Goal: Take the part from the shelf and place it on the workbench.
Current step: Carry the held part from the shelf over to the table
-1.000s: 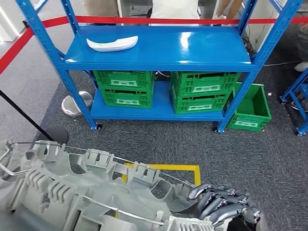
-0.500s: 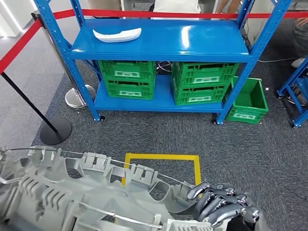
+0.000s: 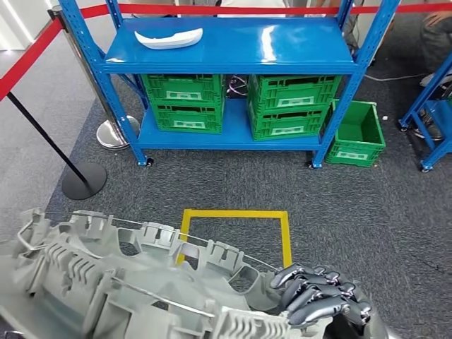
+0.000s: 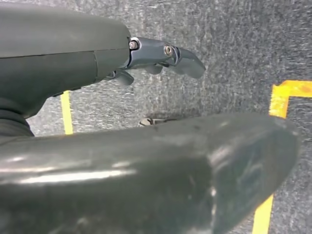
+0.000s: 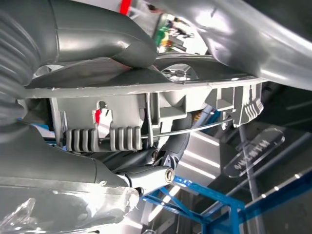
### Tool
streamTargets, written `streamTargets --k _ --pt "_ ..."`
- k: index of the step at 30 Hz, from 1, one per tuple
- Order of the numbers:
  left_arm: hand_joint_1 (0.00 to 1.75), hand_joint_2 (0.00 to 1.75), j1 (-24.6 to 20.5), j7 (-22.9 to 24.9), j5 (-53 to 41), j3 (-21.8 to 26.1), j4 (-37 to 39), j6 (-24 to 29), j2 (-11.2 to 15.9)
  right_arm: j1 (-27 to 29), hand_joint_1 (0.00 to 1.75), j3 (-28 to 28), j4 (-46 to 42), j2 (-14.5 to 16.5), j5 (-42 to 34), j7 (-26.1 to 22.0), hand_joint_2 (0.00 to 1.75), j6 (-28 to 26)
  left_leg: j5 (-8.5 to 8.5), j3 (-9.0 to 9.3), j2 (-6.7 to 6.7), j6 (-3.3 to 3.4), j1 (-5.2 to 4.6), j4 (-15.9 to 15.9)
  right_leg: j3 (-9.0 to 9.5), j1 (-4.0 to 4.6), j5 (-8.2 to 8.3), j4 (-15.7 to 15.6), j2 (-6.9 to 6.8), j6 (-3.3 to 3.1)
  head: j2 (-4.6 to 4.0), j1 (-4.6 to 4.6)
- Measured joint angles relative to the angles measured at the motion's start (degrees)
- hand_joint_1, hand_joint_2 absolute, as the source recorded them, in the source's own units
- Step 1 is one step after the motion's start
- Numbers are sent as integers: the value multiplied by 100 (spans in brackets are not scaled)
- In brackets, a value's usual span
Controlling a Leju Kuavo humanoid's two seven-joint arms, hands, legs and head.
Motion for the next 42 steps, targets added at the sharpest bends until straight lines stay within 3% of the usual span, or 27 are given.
streamTargets --k 1,3,4,5,7,8,9,10,12,14,15,17,19,20,22,24,25,26,29,31,33,35,37,39,40,41,42 --pt "0 0 -9 -4 12 0 -1 -20 -1 -2 175 20 -9 -32 35 17 175 -47 -41 55 -5 54 -13 -156 -27 -1 65 -11 -2 30 0 1" --pt "0 0 -3 -18 33 0 -1 -50 -22 -5 175 88 -13 -108 72 28 175 -152 38 -45 10 150 -16 -175 -102 -16 111 -23 5 96 1 -2" --pt "0 0 5 -29 35 1 0 -54 -35 -15 175 121 -13 -146 79 26 175 -197 96 -104 22 190 -11 -176 -157 -21 -14 64 9 130 1 5" --pt "0 0 11 -46 35 1 1 -52 -47 -35 175 149 -13 -182 82 22 175 -232 155 -169 34 221 -3 -180 -231 -25 -250 274 11 162 1 13" --pt "0 0 10 -104 26 0 1 -31 -62 -88 175 195 -13 -246 89 14 175 -276 259 -292 47 257 -5 -177 -400 -27 -808 996 9 206 1 38" --pt "0 0 7 -134 8 -3 1 -14 -73 -109 175 210 -13 -273 93 8 175 -290 307 -349 62 266 -7 -175 -462 -28 -953 1365 8 217 1 46" --pt "0 0 6 -157 -11 -10 1 3 -88 -121 175 222 -13 -297 94 -3 175 -300 351 -401 81 269 -10 -173 -463 -28 -954 1594 8 218 0 54" --pt "0 0 8 -169 -30 -22 1 19 -106 -128 175 225 -13 -312 91 -20 175 -303 389 -447 106 269 -11 -170 -370 -27 -845 1619 4 214 0 62" --pt "0 0 13 -173 -47 -49 1 39 -143 -144 175 225 -13 -331 76 -57 175 -298 445 -503 162 241 -14 -162 129 -27 -553 1014 -91 200 0 70" --pt "0 0 18 -173 -50 -73 1 54 -163 -181 175 227 -13 -337 65 -83 175 -293 482 -528 225 192 -38 -141 684 1 -532 178 -271 170 0 73" --pt "0 0 18 -173 -50 -83 1 59 -166 -197 175 228 -14 -339 63 -91 175 -292 501 -541 264 164 -52 -125 818 15 -589 -64 -316 142 0 74" --pt "0 0 18 -173 -50 -95 1 65 -168 -205 175 229 -15 -340 60 -105 175 -291 537 -583 362 105 -64 -101 801 24 -631 -185 -240 56 0 72" --pt "0 0 14 -173 -50 -98 1 67 -166 -201 175 231 -18 -341 58 -109 175 -290 419 -662 324 38 -53 20 722 6 -578 -184 -132 -34 0 62" --pt "0 0 13 -173 -51 -100 1 68 -169 -203 175 231 -20 -341 58 -109 175 -289 257 -749 259 7 -46 214 689 -6 -545 -190 -86 -76 0 54" --pt "0 0 17 -172 -56 -104 1 68 -184 -204 175 232 -21 -341 57 -109 175 -289 -196 -1053 129 -39 -33 951 623 -7 -487 -186 8 -121 0 36" --pt "0 0 23 -166 -64 -107 1 73 -193 -200 175 233 -21 -341 56 -109 175 -287 -414 -1288 100 -42 -30 1570 558 3 -443 -175 120 -130 0 33" --pt "0 0 24 -154 -66 -107 1 80 -194 -198 175 234 -21 -341 56 -109 175 -284 -348 -1275 92 -29 -30 1601 533 9 -428 -165 181 -128 0 33" --pt "0 0 22 -134 -69 -107 1 95 -195 -196 175 234 -21 -341 55 -109 175 -279 -183 -1156 72 -8 -30 1409 516 12 -418 -153 244 -122 0 33" --pt "0 0 24 -48 -81 -111 1 153 -195 -197 175 234 -22 -341 41 -110 175 -251 297 -543 -218 82 -17 325 466 27 -390 -116 432 -83 0 36" --pt "0 0 18 -10 -84 -119 1 176 -198 -196 175 233 -26 -341 18 -122 175 -234 309 -387 -338 126 -3 2 400 33 -354 -92 541 -30 0 34" --pt "0 0 5 -1 -83 -127 -1 184 -216 -193 175 228 -28 -341 -12 -138 175 -216 283 -412 -243 161 20 -50 320 34 -326 -68 612 30 0 32" --pt "0 0 6 -9 -68 -131 -2 178 -234 -220 175 218 -26 -341 -63 -149 175 -170 294 -430 -124 211 45 -71 185 41 -488 163 430 104 0 78" --pt "0 0 19 -18 -45 -131 -2 165 -234 -284 175 211 -24 -338 -161 -169 175 -114 304 -434 6 243 44 -75 -104 22 -884 849 144 181 0 134" --pt "0 0 31 -19 -34 -129 -2 151 -232 -323 175 209 -24 -323 -286 -210 175 -88 304 -438 147 252 38 -68 -398 -10 -1177 1578 49 234 0 147" --pt "0 0 32 -19 -33 -129 -2 147 -233 -325 175 208 -26 -306 -353 -234 175 -79 303 -436 218 252 37 -64 -421 -21 -1171 1676 33 251 0 148" --pt "0 0 29 -19 -33 -130 -2 143 -239 -317 175 205 -34 -280 -426 -260 175 -67 300 -431 284 248 38 -61 -324 -31 -1054 1525 13 260 0 148" --pt "0 0 25 -22 -36 -131 -2 143 -247 -298 175 202 -53 -246 -501 -289 175 -51 292 -422 344 238 40 -57 -121 -36 -862 1161 -36 265 0 148"
